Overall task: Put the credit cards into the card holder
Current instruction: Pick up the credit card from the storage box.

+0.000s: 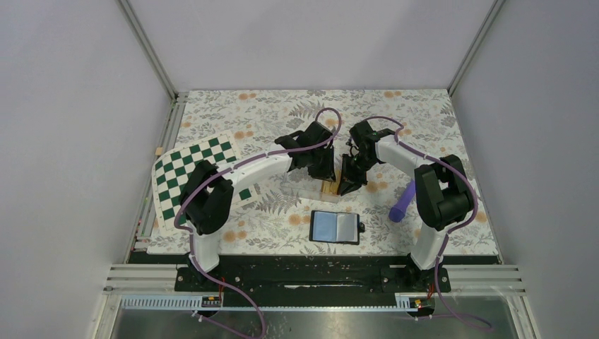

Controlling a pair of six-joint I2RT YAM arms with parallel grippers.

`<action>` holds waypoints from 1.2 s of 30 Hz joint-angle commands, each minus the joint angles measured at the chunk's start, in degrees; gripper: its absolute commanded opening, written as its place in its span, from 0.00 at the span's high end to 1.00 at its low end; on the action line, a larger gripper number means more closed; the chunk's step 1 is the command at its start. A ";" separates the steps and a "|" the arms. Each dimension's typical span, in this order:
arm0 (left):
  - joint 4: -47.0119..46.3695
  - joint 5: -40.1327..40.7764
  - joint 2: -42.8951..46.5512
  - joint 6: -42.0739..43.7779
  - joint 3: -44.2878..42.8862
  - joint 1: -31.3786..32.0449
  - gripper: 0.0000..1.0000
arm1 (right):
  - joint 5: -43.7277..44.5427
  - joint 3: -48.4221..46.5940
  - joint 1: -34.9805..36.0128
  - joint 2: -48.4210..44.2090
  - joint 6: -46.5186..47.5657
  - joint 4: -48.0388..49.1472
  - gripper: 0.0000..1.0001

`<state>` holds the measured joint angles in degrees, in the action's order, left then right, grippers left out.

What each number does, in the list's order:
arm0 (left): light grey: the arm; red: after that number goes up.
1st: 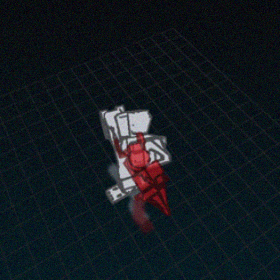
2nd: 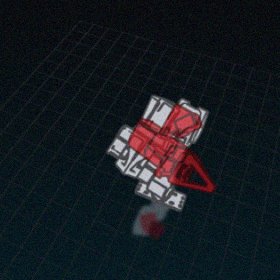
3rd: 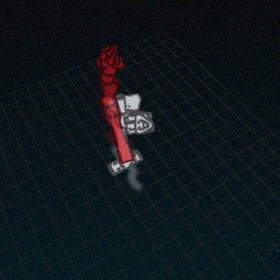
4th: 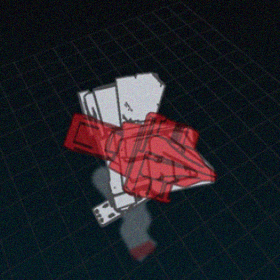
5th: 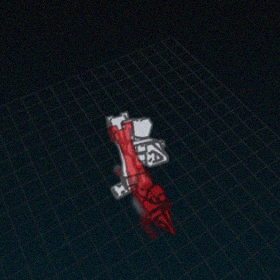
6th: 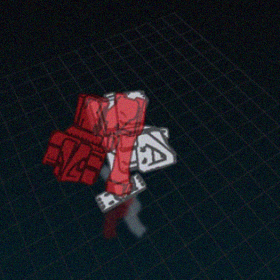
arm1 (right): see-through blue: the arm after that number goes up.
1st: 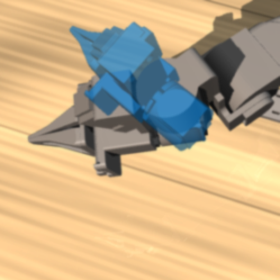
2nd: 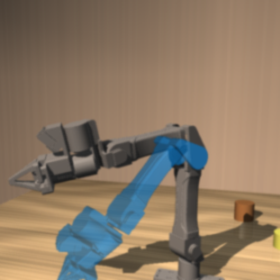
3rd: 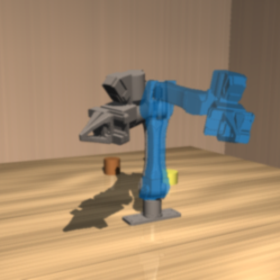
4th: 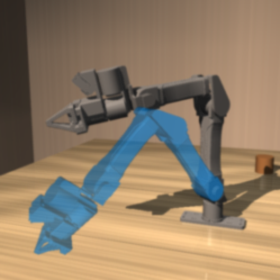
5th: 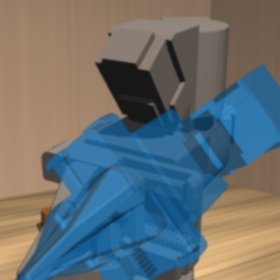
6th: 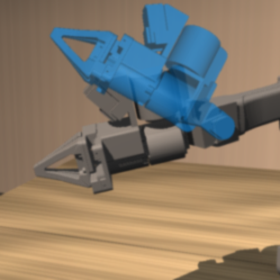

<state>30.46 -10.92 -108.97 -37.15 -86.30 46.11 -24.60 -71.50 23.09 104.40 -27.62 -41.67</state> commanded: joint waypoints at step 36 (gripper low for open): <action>-5.01 -3.88 0.16 -4.89 6.91 -2.34 0.81 | -1.24 -1.88 0.20 -2.16 0.63 -0.10 0.78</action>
<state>26.87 -13.30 -108.84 -41.69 -79.09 43.90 -24.67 -71.50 23.09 104.40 -27.40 -41.58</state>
